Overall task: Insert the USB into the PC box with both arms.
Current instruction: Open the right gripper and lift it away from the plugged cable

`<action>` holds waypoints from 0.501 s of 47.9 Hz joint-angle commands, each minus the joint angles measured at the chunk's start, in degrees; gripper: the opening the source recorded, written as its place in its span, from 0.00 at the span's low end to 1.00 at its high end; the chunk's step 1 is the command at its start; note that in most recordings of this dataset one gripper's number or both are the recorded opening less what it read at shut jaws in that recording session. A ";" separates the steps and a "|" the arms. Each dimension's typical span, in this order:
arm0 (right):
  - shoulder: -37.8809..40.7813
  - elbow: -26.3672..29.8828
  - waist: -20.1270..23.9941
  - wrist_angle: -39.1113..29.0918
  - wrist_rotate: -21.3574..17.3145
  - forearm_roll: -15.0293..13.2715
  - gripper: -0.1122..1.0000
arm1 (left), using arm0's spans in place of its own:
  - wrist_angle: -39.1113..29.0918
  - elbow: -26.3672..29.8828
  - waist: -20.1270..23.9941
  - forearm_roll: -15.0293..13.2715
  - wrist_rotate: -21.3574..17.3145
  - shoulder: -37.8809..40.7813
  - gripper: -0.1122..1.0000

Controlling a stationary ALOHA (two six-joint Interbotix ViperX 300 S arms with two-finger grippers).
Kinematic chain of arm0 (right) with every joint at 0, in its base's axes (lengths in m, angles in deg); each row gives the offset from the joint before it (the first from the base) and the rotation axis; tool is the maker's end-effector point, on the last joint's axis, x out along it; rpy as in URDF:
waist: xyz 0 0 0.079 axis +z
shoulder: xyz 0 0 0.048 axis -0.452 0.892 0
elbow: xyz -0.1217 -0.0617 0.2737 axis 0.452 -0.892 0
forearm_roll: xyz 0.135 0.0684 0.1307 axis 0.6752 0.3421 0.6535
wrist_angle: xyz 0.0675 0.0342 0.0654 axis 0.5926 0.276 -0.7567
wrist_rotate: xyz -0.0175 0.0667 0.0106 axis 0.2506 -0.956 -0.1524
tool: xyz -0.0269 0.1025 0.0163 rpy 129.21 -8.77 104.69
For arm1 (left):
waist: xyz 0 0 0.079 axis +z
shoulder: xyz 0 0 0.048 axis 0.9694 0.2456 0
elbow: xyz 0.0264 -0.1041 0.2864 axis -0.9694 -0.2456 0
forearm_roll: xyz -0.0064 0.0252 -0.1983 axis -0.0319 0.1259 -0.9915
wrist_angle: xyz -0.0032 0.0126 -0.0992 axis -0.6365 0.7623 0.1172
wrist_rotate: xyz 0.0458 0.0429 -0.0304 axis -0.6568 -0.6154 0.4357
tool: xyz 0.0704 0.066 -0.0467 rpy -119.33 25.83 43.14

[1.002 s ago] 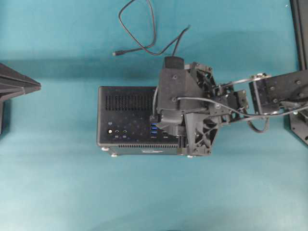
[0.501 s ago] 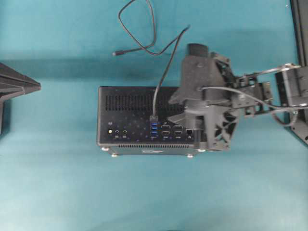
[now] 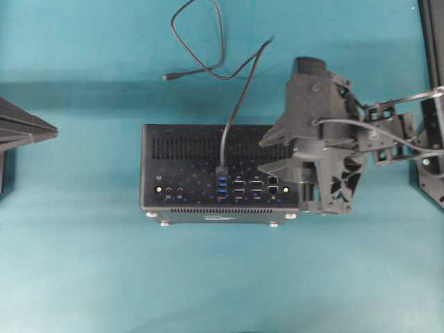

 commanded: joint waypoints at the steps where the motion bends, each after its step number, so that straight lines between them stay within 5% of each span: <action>1: -1.76 0.18 0.09 0.18 -0.35 -0.09 0.55 | -0.26 1.93 -0.18 0.26 -0.18 0.97 0.10; 24: -6.24 -3.25 0.00 0.62 -0.53 -0.09 0.56 | -1.14 6.68 -1.76 0.26 -5.01 4.48 0.10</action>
